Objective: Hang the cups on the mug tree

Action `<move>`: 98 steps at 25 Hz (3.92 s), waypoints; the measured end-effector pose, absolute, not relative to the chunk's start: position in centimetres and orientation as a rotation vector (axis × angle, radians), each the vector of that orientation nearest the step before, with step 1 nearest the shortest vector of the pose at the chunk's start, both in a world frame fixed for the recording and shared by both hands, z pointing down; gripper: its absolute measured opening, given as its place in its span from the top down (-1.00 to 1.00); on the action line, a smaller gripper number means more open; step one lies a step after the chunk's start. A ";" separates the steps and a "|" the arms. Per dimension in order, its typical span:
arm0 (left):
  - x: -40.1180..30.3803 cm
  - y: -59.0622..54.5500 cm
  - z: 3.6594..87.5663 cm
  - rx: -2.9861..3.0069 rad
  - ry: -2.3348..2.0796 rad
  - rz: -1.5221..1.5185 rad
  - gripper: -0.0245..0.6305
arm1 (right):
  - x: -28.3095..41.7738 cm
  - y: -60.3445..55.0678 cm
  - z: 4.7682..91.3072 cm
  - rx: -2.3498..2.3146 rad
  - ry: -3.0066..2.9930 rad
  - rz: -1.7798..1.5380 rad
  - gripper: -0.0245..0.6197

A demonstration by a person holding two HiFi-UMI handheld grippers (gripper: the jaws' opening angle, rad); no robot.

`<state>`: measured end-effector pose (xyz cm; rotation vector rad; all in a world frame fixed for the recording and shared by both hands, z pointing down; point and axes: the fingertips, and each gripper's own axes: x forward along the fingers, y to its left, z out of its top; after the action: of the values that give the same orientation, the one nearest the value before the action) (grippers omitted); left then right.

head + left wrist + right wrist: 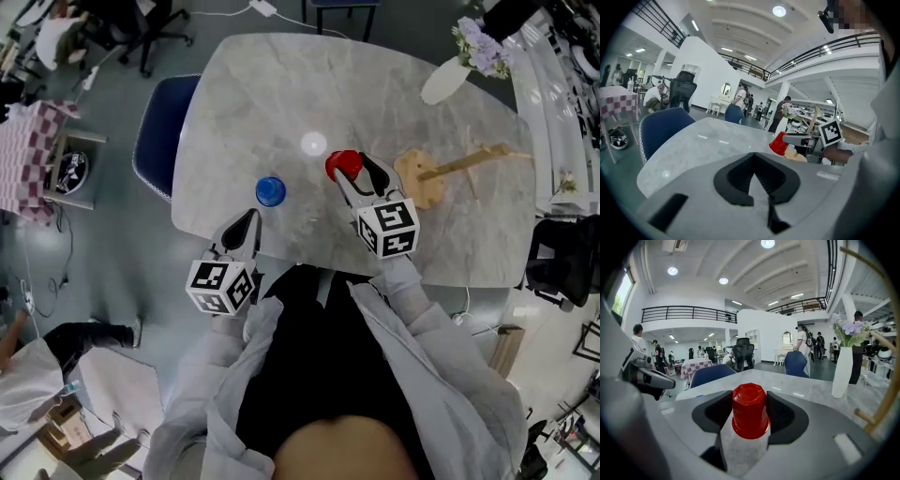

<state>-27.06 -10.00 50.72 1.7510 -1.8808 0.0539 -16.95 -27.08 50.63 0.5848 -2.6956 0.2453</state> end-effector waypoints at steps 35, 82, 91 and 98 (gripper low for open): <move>-9.3 -22.2 46.4 2.344 -1.259 0.114 0.93 | 7.3 -28.1 33.3 1.427 -2.654 -0.061 0.19; -14.1 -20.9 45.3 2.279 -1.477 0.124 0.93 | 3.0 -25.5 35.1 1.216 -2.850 0.128 -0.06; -23.8 -15.9 45.0 2.046 -1.810 0.071 0.93 | -8.1 -23.6 36.8 0.750 -2.968 0.159 -0.06; -30.3 -8.8 46.8 1.788 -2.008 0.030 0.93 | -17.4 -20.0 39.8 0.374 -2.964 0.238 -0.06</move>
<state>-30.31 -8.76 46.78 1.7875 -2.0082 0.0304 -17.39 -19.99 39.78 0.3739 -2.9641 0.2376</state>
